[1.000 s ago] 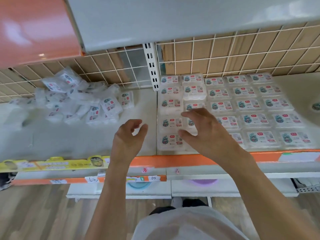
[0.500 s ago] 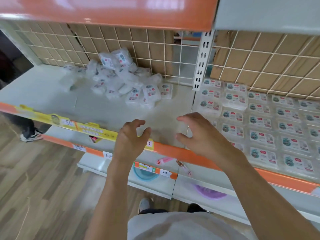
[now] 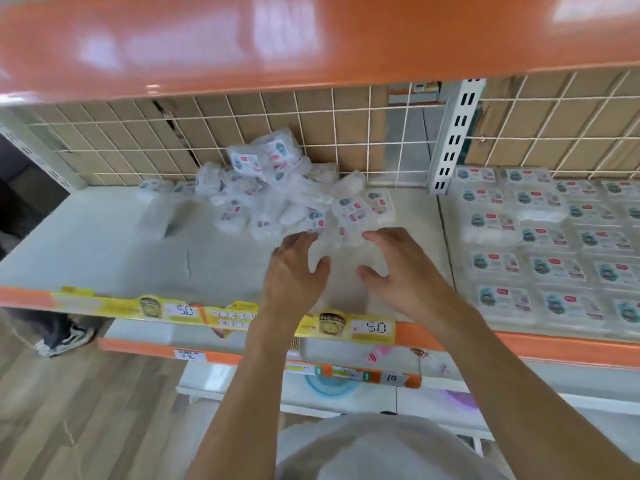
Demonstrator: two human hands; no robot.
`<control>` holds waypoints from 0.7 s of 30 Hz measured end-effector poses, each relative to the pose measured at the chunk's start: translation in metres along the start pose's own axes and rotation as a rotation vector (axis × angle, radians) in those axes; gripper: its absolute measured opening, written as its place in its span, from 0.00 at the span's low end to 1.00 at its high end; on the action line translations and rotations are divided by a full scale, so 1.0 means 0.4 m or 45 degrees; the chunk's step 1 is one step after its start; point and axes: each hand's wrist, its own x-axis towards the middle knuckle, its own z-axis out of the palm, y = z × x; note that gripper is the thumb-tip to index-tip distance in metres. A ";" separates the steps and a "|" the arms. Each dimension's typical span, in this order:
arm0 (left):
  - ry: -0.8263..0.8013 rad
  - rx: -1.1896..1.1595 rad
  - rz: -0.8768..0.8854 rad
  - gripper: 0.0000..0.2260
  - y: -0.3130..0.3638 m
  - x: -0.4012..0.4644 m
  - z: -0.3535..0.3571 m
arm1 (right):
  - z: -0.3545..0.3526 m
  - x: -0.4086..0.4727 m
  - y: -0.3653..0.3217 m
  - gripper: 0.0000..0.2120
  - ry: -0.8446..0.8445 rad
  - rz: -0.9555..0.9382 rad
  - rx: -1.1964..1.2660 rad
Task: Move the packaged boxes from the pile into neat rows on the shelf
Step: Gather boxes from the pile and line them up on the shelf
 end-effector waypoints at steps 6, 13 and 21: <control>-0.286 0.189 0.142 0.32 -0.043 0.057 0.006 | 0.049 0.056 -0.043 0.34 0.167 0.118 -0.031; -0.234 0.214 0.195 0.27 -0.053 0.037 -0.005 | 0.087 0.146 -0.049 0.36 0.340 0.319 0.090; -0.116 0.149 0.227 0.17 -0.052 0.025 -0.017 | 0.086 0.150 -0.050 0.33 0.461 0.454 0.452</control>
